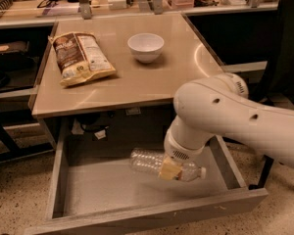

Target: Pick water bottle from top drawer and place on counter

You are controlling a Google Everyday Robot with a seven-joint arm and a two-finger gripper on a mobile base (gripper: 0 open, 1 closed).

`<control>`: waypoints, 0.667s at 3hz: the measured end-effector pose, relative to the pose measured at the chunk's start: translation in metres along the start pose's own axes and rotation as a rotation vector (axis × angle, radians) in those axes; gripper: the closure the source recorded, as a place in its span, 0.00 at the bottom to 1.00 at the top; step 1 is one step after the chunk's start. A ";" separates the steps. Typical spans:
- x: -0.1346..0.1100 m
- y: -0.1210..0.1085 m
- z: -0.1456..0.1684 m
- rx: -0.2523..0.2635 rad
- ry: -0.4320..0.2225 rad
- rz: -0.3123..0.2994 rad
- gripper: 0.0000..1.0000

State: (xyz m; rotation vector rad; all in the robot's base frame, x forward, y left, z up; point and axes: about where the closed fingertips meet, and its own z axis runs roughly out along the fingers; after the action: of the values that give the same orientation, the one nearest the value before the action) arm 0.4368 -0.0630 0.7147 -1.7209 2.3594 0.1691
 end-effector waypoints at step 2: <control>0.034 -0.052 -0.087 0.123 0.096 0.122 1.00</control>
Offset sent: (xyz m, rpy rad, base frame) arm 0.0630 -0.1132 0.1323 -0.1680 -0.1041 -0.2464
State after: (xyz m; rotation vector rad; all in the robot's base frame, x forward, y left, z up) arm 0.4670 -0.1294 0.7927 -1.5625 2.4878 -0.0393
